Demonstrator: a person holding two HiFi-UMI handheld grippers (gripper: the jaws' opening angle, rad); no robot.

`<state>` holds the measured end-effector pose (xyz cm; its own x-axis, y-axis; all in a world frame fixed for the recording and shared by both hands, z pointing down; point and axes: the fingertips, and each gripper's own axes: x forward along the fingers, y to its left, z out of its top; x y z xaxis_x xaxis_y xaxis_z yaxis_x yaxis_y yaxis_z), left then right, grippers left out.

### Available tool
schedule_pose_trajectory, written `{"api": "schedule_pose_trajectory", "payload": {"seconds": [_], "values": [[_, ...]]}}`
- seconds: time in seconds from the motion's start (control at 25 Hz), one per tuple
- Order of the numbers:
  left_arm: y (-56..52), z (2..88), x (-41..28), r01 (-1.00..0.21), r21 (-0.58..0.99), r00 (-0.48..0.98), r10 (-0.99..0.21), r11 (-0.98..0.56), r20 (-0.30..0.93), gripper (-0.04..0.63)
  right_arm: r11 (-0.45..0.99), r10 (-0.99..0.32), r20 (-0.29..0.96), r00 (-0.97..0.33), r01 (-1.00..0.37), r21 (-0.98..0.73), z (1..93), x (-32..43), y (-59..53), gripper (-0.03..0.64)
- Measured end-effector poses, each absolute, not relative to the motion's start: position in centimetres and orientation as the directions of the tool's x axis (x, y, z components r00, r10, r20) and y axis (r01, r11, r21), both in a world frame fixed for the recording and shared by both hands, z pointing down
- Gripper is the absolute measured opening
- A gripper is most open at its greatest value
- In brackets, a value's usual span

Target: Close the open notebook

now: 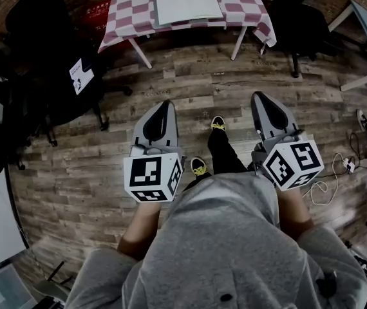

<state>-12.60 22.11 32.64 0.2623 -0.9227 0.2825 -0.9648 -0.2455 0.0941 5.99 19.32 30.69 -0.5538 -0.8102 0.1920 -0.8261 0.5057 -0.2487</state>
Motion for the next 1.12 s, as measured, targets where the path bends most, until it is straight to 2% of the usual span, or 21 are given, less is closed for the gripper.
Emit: {"api": "schedule_pose_trajectory", "payload": {"seconds": [1.12], "values": [[9.1, 36.1, -12.6, -0.960, 0.123, 0.279, -0.895, -0.251, 0.349, 0.012, 0.479, -0.798, 0.271, -0.539, -0.839, -0.257, 34.0, 6.8, 5.5, 0.032]]}}
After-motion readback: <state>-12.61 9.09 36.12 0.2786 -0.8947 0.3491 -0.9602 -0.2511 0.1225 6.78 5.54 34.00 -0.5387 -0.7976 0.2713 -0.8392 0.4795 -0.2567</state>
